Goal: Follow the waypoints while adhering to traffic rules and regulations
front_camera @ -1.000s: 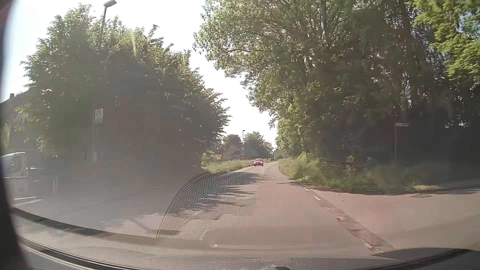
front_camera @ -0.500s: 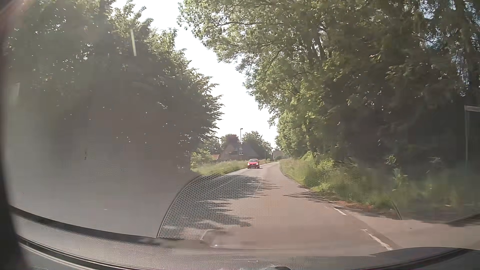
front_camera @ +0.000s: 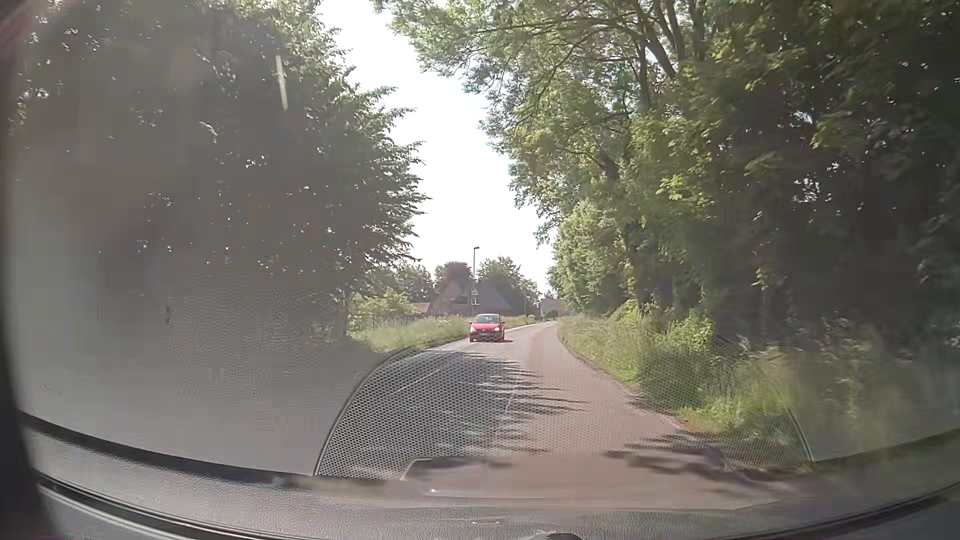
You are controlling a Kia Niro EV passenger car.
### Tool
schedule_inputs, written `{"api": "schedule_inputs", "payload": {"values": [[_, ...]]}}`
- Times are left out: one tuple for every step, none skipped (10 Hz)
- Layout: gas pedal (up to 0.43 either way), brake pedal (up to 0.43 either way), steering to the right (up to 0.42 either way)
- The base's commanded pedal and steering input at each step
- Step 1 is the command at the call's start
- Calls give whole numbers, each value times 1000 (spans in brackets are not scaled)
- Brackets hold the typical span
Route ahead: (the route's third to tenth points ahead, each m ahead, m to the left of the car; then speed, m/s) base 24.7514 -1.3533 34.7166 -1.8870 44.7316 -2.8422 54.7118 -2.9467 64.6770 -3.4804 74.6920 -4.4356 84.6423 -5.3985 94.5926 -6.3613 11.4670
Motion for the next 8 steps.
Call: {"api": "schedule_inputs", "payload": {"values": [[197, 0, 11], [197, 0, 13], [197, 0, 13], [197, 0, 14], [197, 0, 14], [197, 0, 14], [197, 0, 13], [209, 0, 12]]}}
